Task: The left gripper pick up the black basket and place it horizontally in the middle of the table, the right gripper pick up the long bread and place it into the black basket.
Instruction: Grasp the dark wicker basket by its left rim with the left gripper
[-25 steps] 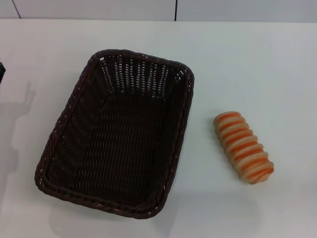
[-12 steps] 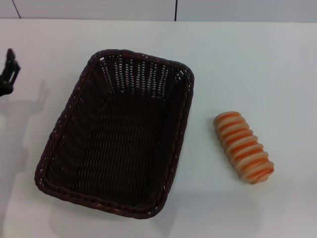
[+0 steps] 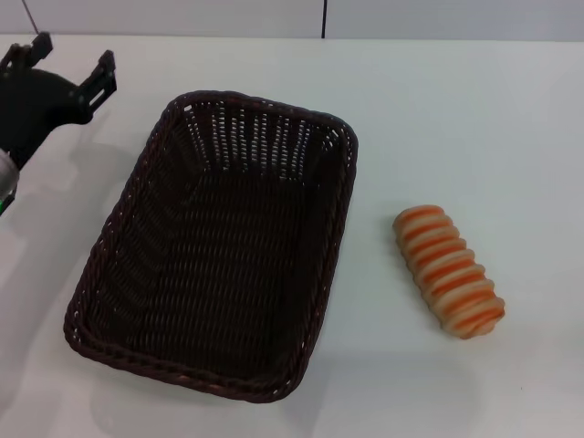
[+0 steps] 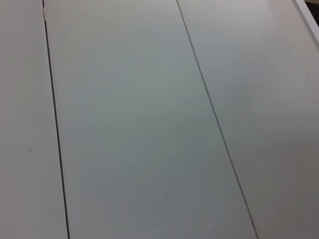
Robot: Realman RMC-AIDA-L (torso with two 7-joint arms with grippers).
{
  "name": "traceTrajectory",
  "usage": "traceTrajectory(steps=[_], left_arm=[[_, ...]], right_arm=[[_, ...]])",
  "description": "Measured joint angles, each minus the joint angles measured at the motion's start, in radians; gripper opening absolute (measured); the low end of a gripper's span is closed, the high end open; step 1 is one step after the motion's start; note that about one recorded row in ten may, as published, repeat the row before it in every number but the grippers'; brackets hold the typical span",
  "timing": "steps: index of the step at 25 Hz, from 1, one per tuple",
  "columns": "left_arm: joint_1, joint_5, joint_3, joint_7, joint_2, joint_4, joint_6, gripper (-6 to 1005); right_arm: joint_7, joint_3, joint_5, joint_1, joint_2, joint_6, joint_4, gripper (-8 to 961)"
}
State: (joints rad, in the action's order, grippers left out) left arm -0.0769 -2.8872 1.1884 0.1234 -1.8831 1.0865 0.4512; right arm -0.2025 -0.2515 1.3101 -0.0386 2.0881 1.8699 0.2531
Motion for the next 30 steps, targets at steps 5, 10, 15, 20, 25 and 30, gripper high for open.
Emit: traceTrajectory(steps=[5, 10, 15, 20, 25, 30], left_arm=[[0.017, 0.000, 0.020, -0.025, 0.051, 0.402, -0.600, 802], [0.017, 0.000, 0.149, -0.220, -0.071, 0.651, -1.118, 801], [0.007, 0.003, 0.212, -0.393, -0.177, 0.780, -1.434, 801], [-0.002, 0.005, 0.194, -0.360, -0.177, 0.785, -1.495, 801], [-0.004, 0.007, 0.176, -0.345, -0.178, 0.754, -1.509, 801], [-0.053, 0.010, 0.173, -0.325, -0.181, 0.691, -1.562, 802]], right_arm=[[0.000, 0.000, 0.000, 0.000, 0.000, -0.001, 0.000, 823], [0.000, 0.000, 0.000, 0.000, 0.000, -0.005, 0.000, 823], [0.000, 0.001, 0.000, -0.004, 0.000, -0.019, -0.002, 823], [0.000, 0.002, -0.002, -0.004, 0.001, -0.026, -0.005, 823], [0.000, 0.002, -0.003, -0.003, 0.000, -0.028, -0.008, 823], [0.000, 0.002, -0.002, -0.004, 0.000, -0.029, -0.009, 823]])
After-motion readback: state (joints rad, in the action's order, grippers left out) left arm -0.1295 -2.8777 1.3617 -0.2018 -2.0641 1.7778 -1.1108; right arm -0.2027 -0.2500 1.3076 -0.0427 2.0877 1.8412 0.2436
